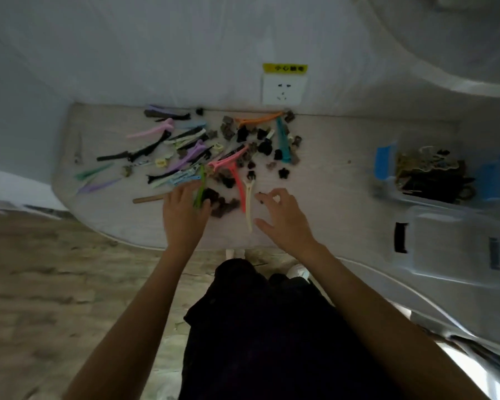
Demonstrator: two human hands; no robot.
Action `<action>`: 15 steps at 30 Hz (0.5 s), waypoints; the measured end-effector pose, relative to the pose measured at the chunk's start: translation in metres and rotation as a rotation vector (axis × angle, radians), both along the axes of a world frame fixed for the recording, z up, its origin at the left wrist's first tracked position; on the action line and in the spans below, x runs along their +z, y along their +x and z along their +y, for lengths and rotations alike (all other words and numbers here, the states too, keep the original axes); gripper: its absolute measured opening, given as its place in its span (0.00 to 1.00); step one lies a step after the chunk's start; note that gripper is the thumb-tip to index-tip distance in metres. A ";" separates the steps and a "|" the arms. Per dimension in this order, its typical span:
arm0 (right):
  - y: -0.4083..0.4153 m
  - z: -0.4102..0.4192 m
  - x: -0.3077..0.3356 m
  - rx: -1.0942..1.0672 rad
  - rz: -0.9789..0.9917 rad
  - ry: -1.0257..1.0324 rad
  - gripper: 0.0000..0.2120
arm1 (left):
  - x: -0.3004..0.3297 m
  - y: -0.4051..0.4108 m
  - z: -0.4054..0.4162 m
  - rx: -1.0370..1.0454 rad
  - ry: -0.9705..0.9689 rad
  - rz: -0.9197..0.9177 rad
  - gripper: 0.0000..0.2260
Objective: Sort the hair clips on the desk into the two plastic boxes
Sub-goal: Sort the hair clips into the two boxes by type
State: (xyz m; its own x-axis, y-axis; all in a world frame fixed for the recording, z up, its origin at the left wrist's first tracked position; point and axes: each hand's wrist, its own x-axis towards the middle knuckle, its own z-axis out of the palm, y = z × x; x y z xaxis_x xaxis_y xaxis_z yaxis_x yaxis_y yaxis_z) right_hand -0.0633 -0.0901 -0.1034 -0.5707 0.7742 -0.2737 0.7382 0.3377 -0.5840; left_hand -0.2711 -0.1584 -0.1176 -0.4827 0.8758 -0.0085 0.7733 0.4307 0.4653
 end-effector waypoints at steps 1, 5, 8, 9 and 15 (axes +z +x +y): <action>-0.011 -0.004 -0.003 0.024 -0.037 0.002 0.24 | -0.006 -0.011 -0.007 0.032 -0.054 0.005 0.21; -0.041 0.003 -0.013 -0.019 -0.121 0.080 0.21 | -0.017 -0.032 -0.008 0.015 -0.205 -0.104 0.31; -0.046 0.022 -0.017 -0.130 -0.117 0.099 0.22 | -0.017 -0.035 0.010 -0.076 -0.237 -0.199 0.30; -0.048 0.027 -0.017 -0.155 -0.130 0.117 0.23 | -0.016 -0.037 0.017 -0.105 -0.239 -0.215 0.30; -0.062 0.035 -0.008 -0.331 -0.202 0.106 0.16 | -0.015 -0.039 0.035 -0.151 -0.243 -0.212 0.31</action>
State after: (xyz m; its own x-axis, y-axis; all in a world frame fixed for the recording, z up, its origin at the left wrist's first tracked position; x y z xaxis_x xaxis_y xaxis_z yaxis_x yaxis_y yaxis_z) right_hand -0.1250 -0.0549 -0.1113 -0.2288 0.9371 -0.2636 0.9137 0.1134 -0.3902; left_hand -0.3097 -0.1236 -0.1324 -0.3129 0.8973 -0.3114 0.7342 0.4365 0.5200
